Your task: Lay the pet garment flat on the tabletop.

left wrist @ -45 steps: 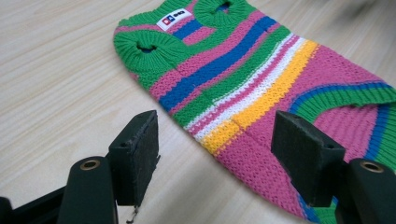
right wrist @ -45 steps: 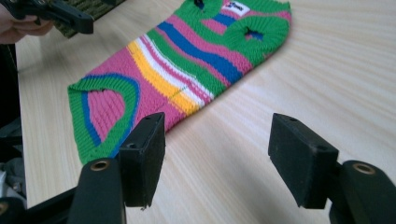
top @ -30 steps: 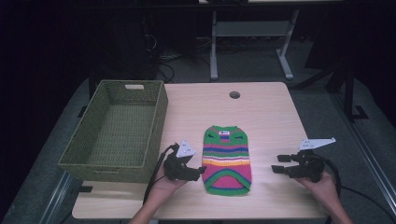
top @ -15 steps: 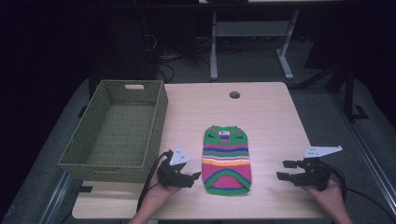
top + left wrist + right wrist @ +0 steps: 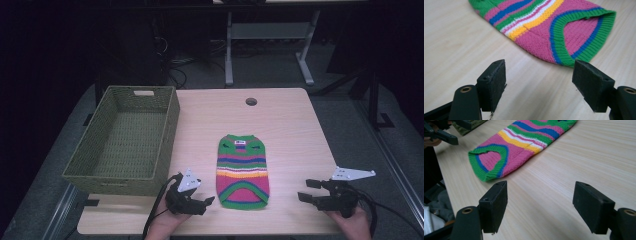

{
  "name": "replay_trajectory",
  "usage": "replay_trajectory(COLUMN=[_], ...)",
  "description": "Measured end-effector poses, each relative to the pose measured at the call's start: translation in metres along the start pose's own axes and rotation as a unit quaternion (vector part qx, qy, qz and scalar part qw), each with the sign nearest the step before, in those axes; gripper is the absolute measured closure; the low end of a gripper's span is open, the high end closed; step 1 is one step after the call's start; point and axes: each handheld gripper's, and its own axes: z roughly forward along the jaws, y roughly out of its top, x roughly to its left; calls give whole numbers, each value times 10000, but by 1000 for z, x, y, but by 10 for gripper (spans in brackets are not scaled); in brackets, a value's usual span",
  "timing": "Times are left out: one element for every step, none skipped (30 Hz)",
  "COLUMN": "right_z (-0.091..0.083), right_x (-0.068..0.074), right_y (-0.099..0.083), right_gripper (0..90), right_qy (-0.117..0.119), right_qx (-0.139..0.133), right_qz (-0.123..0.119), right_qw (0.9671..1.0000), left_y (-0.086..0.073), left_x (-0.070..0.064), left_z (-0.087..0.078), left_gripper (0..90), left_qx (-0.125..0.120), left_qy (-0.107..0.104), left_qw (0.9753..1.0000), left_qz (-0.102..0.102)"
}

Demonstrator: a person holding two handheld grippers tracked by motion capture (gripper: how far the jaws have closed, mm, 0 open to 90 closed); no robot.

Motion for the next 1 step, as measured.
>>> replay_trajectory(right_z=[0], right_x=[3], right_y=[0], right_gripper=[277], right_qy=[-52], right_qx=[-56], right_qz=[-26], right_qw=[10000], left_y=[1], left_x=[1], left_z=[0], left_gripper=[262], left_qx=[-41], left_qy=[-12], left_qw=[10000], left_qz=[-25])
